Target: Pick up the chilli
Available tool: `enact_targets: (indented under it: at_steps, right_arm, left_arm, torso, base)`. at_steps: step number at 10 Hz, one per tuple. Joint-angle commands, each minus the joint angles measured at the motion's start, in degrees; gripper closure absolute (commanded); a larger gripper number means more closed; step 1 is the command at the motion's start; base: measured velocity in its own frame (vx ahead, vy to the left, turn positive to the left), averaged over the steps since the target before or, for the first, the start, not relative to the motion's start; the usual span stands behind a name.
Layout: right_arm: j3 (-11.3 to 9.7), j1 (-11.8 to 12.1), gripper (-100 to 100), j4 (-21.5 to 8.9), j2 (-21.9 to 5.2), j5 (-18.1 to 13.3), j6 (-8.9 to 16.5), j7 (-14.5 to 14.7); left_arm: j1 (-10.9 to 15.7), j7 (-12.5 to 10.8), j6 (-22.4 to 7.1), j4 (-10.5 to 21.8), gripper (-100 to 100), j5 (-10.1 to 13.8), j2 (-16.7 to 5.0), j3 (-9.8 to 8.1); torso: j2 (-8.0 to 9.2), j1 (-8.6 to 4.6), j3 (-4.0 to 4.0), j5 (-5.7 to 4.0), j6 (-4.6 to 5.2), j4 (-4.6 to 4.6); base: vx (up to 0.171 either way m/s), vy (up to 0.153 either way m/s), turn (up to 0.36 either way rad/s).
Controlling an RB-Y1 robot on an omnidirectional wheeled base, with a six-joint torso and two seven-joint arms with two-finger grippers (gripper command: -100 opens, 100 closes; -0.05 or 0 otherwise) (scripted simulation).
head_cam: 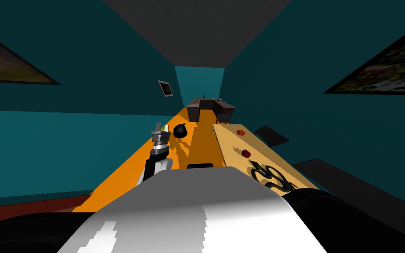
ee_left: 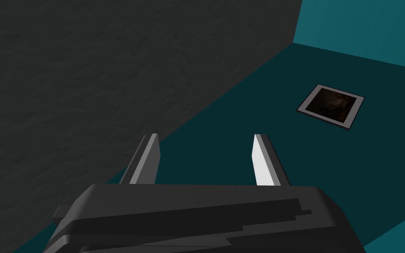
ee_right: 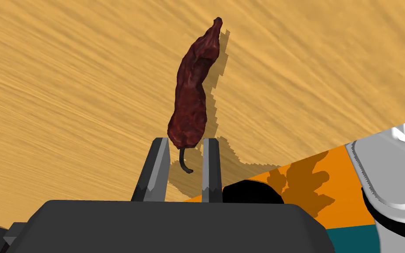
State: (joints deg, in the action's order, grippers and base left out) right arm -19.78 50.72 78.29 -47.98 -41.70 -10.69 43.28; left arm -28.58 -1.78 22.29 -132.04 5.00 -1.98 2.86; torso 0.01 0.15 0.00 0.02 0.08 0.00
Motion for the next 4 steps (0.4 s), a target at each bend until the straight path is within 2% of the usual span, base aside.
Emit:
enact_targets:
  at_steps: [1,2,3,4]
  right_arm:
    - [0.92,1.77,100,1.60,-1.18,0.11,-0.41,0.16]
    - [1.29,2.69,100,2.61,-1.96,0.19,-0.52,0.15]
    - [0.86,2.07,100,2.23,-1.68,0.18,-0.14,-0.10]
    - [0.92,2.23,0,2.29,-1.73,0.17,-0.20,-0.03]
  left_arm:
    - [0.00,0.00,0.00,0.00,0,0.00,0.00,0.00]
    - [-0.01,0.00,0.00,0.00,0,0.00,0.00,0.00]
    - [-0.01,0.00,0.00,0.00,0,0.00,0.00,0.00]
    - [0.00,0.00,0.00,0.00,0,0.00,0.00,0.00]
  torso:
    - [0.00,0.00,0.00,0.00,0.00,0.00]
    - [-0.02,0.05,-0.02,0.04,0.05,-0.02]
    - [-0.05,0.11,-0.04,0.04,0.05,-0.03]
    - [-0.04,0.07,-0.02,0.01,0.00,0.00]
  base:
    - [0.016,0.012,-0.119]
    - [0.029,0.021,-0.125]
    - [0.011,0.011,-0.025]
    - [0.000,0.000,0.000]
